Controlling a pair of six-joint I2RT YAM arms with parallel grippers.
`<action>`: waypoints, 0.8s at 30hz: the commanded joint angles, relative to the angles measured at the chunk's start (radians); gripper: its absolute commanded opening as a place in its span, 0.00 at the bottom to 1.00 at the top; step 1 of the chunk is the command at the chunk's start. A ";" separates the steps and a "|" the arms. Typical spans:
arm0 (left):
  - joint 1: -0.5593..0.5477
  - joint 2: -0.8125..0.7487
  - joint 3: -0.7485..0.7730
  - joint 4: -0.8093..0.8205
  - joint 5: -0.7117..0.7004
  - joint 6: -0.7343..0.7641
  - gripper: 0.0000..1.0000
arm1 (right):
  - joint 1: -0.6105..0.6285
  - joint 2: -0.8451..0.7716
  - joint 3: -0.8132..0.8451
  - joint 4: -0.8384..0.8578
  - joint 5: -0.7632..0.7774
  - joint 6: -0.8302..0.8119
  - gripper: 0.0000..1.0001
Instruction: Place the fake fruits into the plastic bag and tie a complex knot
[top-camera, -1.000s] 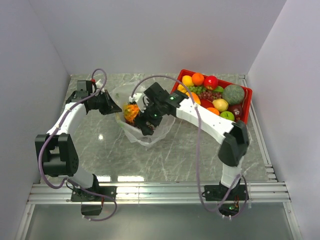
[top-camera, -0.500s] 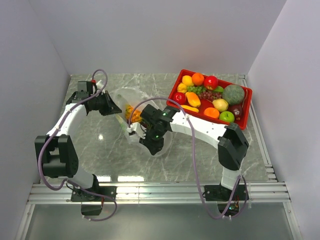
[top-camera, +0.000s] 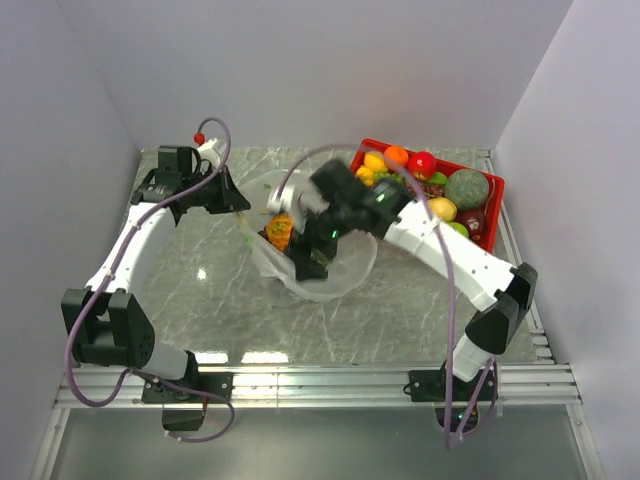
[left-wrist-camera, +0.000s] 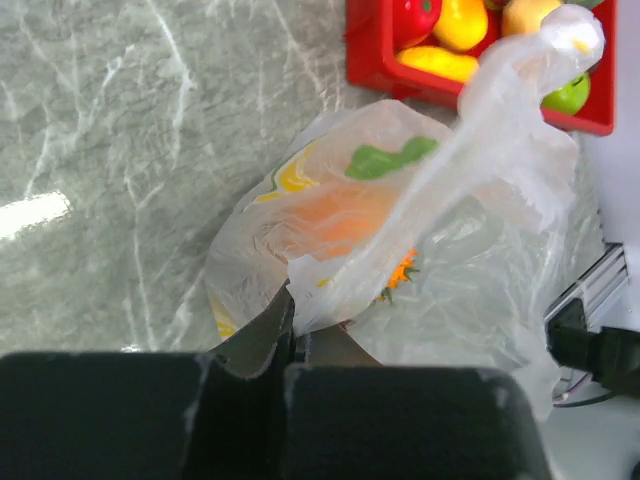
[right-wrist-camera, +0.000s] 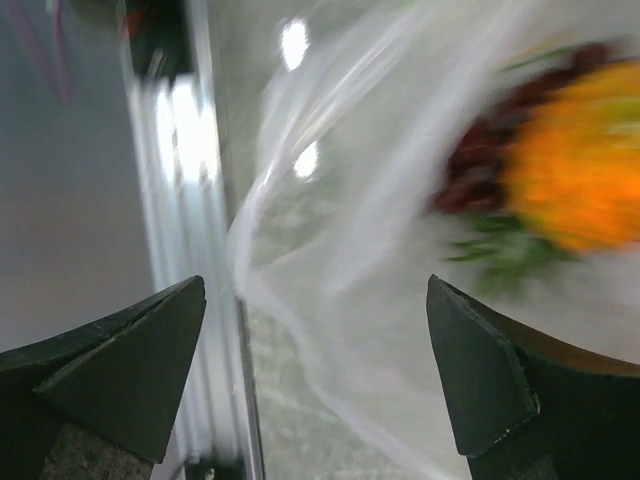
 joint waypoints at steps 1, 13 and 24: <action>0.012 0.041 0.045 -0.063 0.022 0.107 0.00 | -0.152 -0.008 0.180 0.083 -0.019 0.148 0.98; 0.077 0.058 0.048 -0.094 0.039 0.138 0.04 | -0.550 0.067 0.143 0.153 0.238 0.213 0.95; 0.104 0.061 0.019 -0.069 0.084 0.129 0.08 | -0.700 0.337 0.177 0.201 0.350 0.167 0.88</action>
